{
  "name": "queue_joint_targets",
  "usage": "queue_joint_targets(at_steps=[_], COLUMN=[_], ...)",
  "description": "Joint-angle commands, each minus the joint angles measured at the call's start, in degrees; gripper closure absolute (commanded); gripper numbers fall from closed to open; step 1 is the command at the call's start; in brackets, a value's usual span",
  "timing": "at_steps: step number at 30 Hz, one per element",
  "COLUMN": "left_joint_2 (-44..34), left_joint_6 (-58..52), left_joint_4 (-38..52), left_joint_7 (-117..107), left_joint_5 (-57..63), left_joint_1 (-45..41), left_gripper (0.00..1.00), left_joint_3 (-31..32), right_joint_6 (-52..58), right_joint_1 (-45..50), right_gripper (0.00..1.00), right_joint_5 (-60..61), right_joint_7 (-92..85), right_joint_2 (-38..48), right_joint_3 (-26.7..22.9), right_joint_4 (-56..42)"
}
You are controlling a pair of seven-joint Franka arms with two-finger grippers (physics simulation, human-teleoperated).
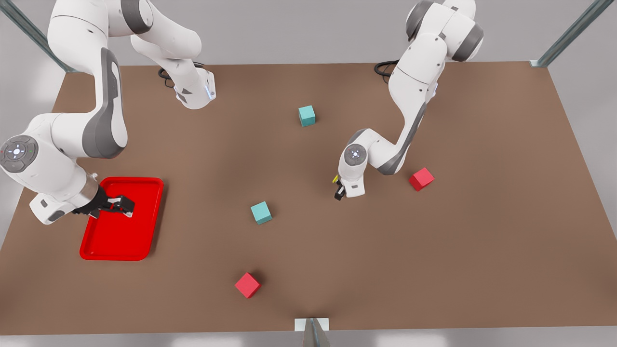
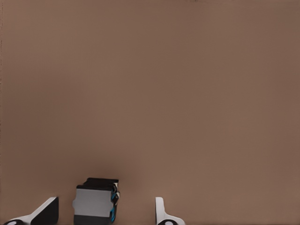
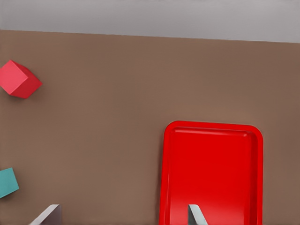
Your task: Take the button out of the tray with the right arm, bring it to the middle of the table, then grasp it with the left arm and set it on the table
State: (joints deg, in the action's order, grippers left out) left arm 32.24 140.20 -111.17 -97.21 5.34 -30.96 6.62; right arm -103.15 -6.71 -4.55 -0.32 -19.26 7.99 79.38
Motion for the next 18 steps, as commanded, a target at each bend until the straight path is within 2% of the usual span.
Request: queue_joint_targets(at_steps=[1,18], left_joint_2=[-0.3,0.5], left_joint_6=[0.1,-0.4], left_joint_4=[-0.7,-1.8], left_joint_7=[-8.6,-7.9], left_joint_5=[-0.1,0.2], left_joint_1=[-0.2,-0.3], left_gripper=[0.0,0.0], left_joint_3=[0.0,0.5], right_joint_6=[-0.6,-0.6], right_joint_1=[-0.1,-0.1], right_gripper=[0.0,0.0], right_joint_5=[0.1,0.1], right_joint_7=[-3.2,-3.2], right_joint_2=[0.0,-0.7], right_joint_3=[0.0,0.0], right_joint_4=[0.0,0.0])
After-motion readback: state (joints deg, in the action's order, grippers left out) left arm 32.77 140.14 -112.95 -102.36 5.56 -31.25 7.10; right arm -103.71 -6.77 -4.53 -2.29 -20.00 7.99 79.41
